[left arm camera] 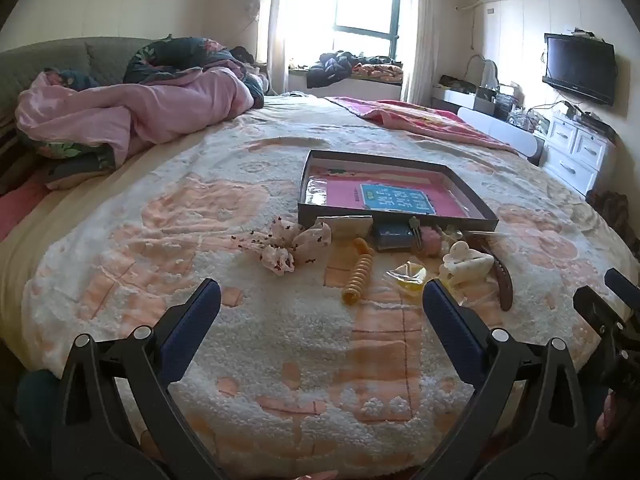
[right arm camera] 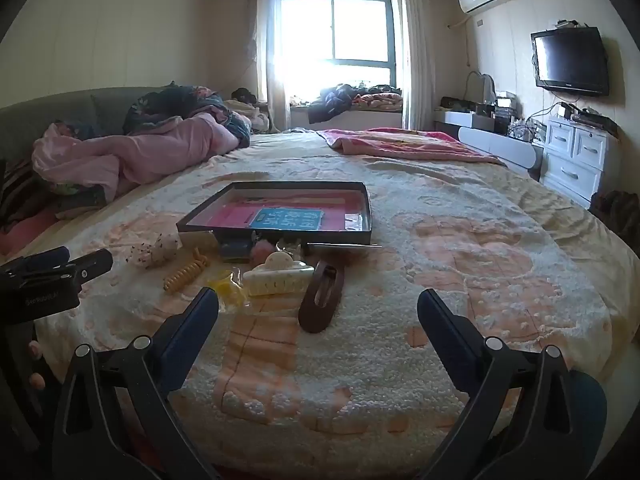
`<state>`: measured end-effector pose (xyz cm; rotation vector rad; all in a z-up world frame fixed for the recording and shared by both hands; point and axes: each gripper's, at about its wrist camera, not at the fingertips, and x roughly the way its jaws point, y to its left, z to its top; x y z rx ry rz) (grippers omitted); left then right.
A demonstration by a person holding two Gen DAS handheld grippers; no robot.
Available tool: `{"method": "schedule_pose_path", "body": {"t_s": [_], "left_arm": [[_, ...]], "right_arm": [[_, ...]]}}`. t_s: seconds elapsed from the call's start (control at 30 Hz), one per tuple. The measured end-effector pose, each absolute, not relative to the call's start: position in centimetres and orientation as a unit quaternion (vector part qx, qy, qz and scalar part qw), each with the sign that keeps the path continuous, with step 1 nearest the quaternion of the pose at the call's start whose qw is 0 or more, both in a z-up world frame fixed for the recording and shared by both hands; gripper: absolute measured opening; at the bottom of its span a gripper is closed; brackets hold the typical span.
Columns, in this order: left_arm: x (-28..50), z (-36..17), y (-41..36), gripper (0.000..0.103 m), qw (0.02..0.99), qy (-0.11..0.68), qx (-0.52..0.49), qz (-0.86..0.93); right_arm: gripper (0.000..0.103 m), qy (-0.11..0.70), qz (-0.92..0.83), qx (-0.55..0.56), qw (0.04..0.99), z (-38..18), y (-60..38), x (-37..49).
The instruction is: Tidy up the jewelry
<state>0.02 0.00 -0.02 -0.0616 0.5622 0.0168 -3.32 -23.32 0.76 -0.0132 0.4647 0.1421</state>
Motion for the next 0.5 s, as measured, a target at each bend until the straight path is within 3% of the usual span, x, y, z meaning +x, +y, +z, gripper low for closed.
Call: {"method": "schedule_pose_path", "body": {"t_s": [0.5], "left_arm": [[0.02,0.04,0.02,0.093,0.961,0.274,-0.036,0.005]], "right_arm": [[0.097,0.231,0.064,0.007,0.971,0.75,-23.98,-3.26]]}}
